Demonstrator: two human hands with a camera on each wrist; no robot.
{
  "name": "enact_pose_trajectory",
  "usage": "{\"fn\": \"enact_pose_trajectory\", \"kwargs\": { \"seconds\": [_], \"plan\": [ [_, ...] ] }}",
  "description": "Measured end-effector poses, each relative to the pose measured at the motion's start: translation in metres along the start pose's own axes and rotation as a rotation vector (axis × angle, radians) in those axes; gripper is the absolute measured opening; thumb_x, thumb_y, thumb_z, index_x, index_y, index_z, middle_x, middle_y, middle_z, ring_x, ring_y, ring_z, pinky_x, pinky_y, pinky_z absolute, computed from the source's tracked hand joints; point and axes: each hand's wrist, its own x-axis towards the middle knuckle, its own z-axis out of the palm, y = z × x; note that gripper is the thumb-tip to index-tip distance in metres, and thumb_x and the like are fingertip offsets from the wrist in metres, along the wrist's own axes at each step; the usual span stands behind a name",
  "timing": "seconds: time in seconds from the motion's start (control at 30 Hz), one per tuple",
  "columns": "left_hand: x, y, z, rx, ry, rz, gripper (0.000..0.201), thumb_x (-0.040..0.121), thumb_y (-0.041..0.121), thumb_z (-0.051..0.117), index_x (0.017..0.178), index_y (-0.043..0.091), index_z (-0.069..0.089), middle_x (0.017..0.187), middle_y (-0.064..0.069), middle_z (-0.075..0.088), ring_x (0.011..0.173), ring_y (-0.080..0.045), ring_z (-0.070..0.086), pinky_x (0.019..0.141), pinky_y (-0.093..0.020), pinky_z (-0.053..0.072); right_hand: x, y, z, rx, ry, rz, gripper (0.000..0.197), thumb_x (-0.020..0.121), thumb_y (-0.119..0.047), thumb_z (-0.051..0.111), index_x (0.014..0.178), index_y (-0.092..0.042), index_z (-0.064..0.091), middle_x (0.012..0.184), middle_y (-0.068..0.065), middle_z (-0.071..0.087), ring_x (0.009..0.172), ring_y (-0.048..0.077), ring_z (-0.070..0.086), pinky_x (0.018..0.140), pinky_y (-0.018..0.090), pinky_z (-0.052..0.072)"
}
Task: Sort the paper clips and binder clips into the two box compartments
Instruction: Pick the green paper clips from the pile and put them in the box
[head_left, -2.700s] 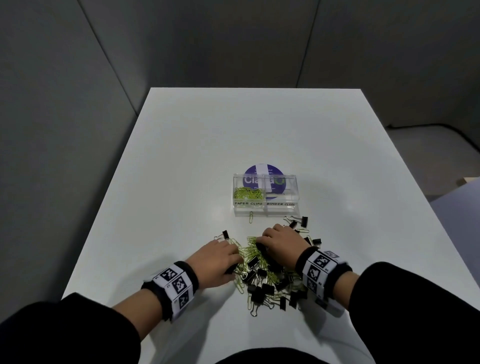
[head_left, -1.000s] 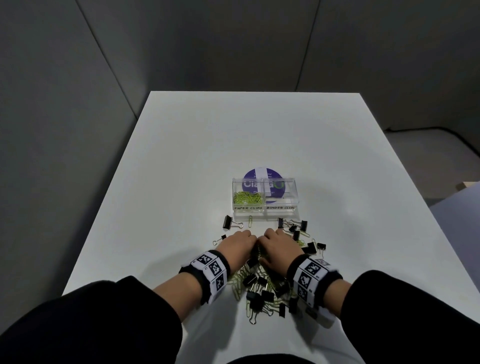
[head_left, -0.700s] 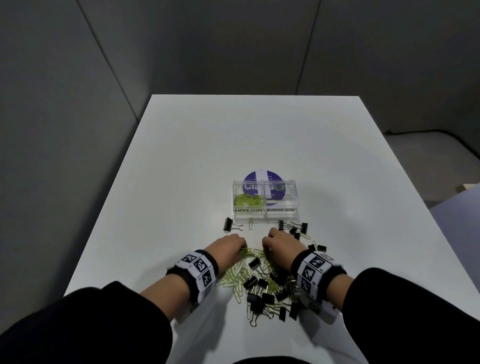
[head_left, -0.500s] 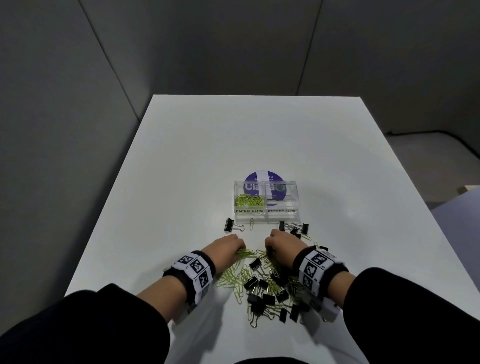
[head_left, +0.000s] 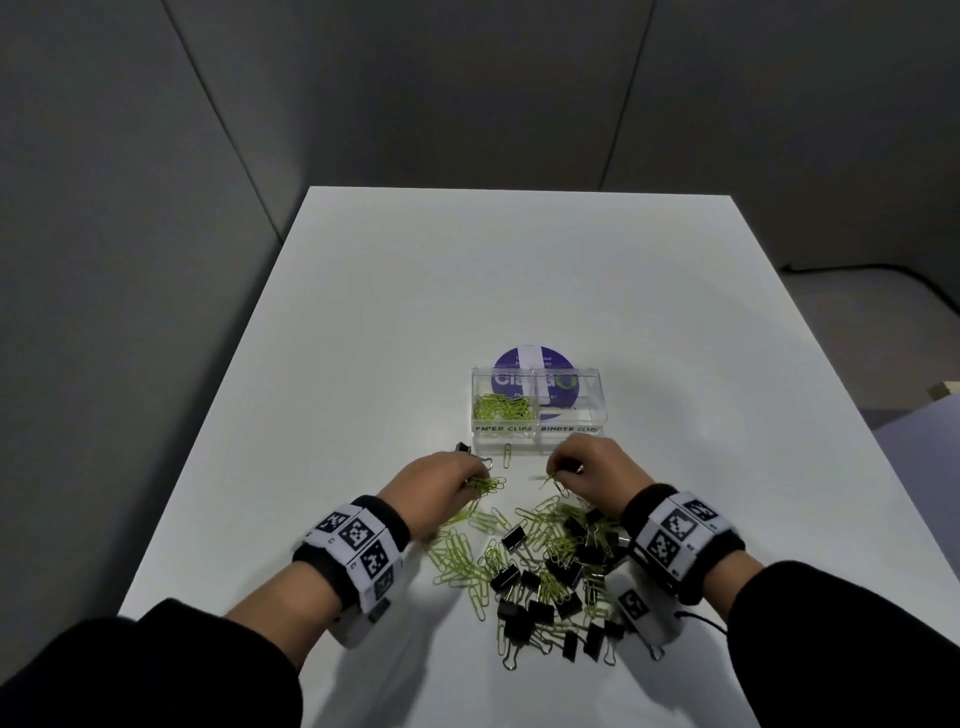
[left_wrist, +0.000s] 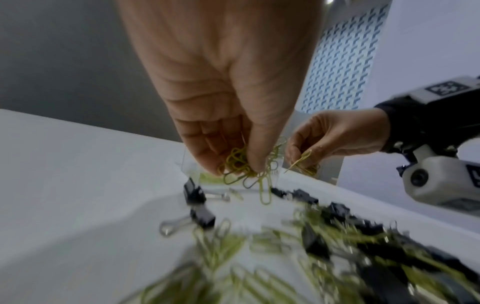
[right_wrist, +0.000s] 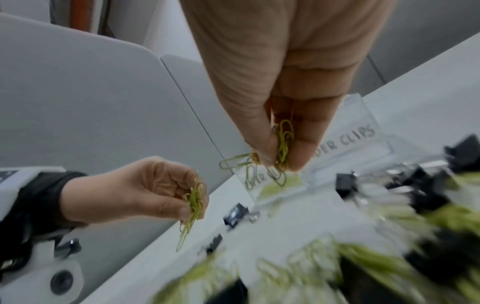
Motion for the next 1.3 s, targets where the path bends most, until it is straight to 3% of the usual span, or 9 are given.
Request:
{"fn": "enact_pose_trajectory", "kwargs": {
  "seconds": [0.17,0.27,0.43,0.6,0.73,0.9,1.1,1.2,1.3],
  "plan": [
    [-0.002,-0.002,-0.038,-0.105,0.21,0.018,0.02,0.093,0.02,0.051,0.11,0.015,0.061,0.101,0.0,0.064,0.089,-0.015,0.057,0.075,-0.022,0.04,0.021,-0.026,-0.024,0.136,0.143,-0.033,0.013,0.087,-0.003,0.057,0.094,-0.004,0.067,0.095,0.003,0.062,0.084,0.012,0.055,0.08,0.017,0.044],
    [0.001,-0.003,-0.06,-0.122,0.339,0.037,0.019,0.093,0.02,0.051,0.106,0.012,0.063,0.096,-0.002,0.064,0.084,-0.015,0.054,0.074,-0.024,0.042,0.046,-0.038,-0.029,0.144,0.243,-0.056,0.011,0.086,-0.004,0.058,0.092,-0.003,0.068,0.097,0.009,0.063,0.085,0.017,0.057,0.082,0.023,0.046],
    [0.024,-0.01,-0.077,-0.09,0.426,-0.042,0.018,0.093,0.017,0.051,0.106,0.012,0.062,0.099,-0.003,0.063,0.085,-0.015,0.052,0.077,-0.027,0.042,0.086,-0.042,-0.019,0.096,0.203,0.012,0.013,0.087,-0.005,0.057,0.095,-0.001,0.066,0.095,0.009,0.061,0.084,0.017,0.053,0.088,0.033,0.048],
    [0.057,-0.01,-0.071,-0.058,0.359,-0.069,0.021,0.094,0.016,0.047,0.11,0.012,0.061,0.103,-0.005,0.063,0.096,-0.021,0.055,0.079,-0.027,0.04,0.086,-0.029,-0.007,0.172,0.177,0.072,0.022,0.092,-0.007,0.049,0.108,-0.005,0.064,0.112,0.012,0.066,0.104,0.023,0.06,0.091,0.027,0.044],
    [0.083,-0.004,-0.06,0.043,0.237,-0.039,0.024,0.095,0.019,0.046,0.112,0.012,0.061,0.107,-0.008,0.063,0.102,-0.025,0.055,0.084,-0.034,0.044,0.063,-0.013,-0.017,0.188,0.261,0.055,0.02,0.091,-0.008,0.051,0.106,-0.005,0.065,0.107,0.01,0.067,0.092,0.017,0.059,0.091,0.028,0.048],
    [0.099,0.0,-0.045,0.18,0.079,0.004,0.025,0.096,0.023,0.046,0.113,0.017,0.063,0.112,-0.004,0.064,0.104,-0.024,0.058,0.077,-0.031,0.043,0.024,0.007,-0.011,0.058,0.101,0.06,0.019,0.092,-0.011,0.051,0.103,-0.007,0.066,0.105,0.009,0.067,0.089,0.019,0.059,0.085,0.028,0.048],
    [0.081,-0.003,-0.037,0.186,0.121,0.05,0.031,0.094,0.02,0.05,0.123,0.022,0.057,0.124,-0.001,0.056,0.112,-0.021,0.054,0.083,-0.035,0.047,0.008,0.021,0.007,-0.013,-0.008,0.084,0.022,0.091,-0.013,0.051,0.109,-0.01,0.064,0.113,0.007,0.066,0.102,0.021,0.06,0.093,0.031,0.048],
    [0.058,-0.002,-0.034,0.147,0.15,0.068,0.026,0.095,0.019,0.047,0.119,0.019,0.058,0.117,0.0,0.058,0.105,-0.019,0.057,0.078,-0.03,0.047,0.004,0.018,0.015,-0.131,-0.101,0.049,0.028,0.093,-0.02,0.05,0.119,-0.012,0.059,0.122,0.006,0.06,0.11,0.02,0.056,0.094,0.028,0.044],
    [0.022,-0.007,-0.024,0.158,0.032,0.057,0.027,0.096,0.025,0.044,0.119,0.02,0.058,0.117,0.003,0.06,0.101,-0.013,0.058,0.075,-0.02,0.042,-0.002,0.015,0.025,-0.263,-0.161,0.008,0.035,0.094,-0.027,0.047,0.127,-0.016,0.051,0.129,0.005,0.052,0.12,0.022,0.046,0.098,0.034,0.042]
  ]
}}
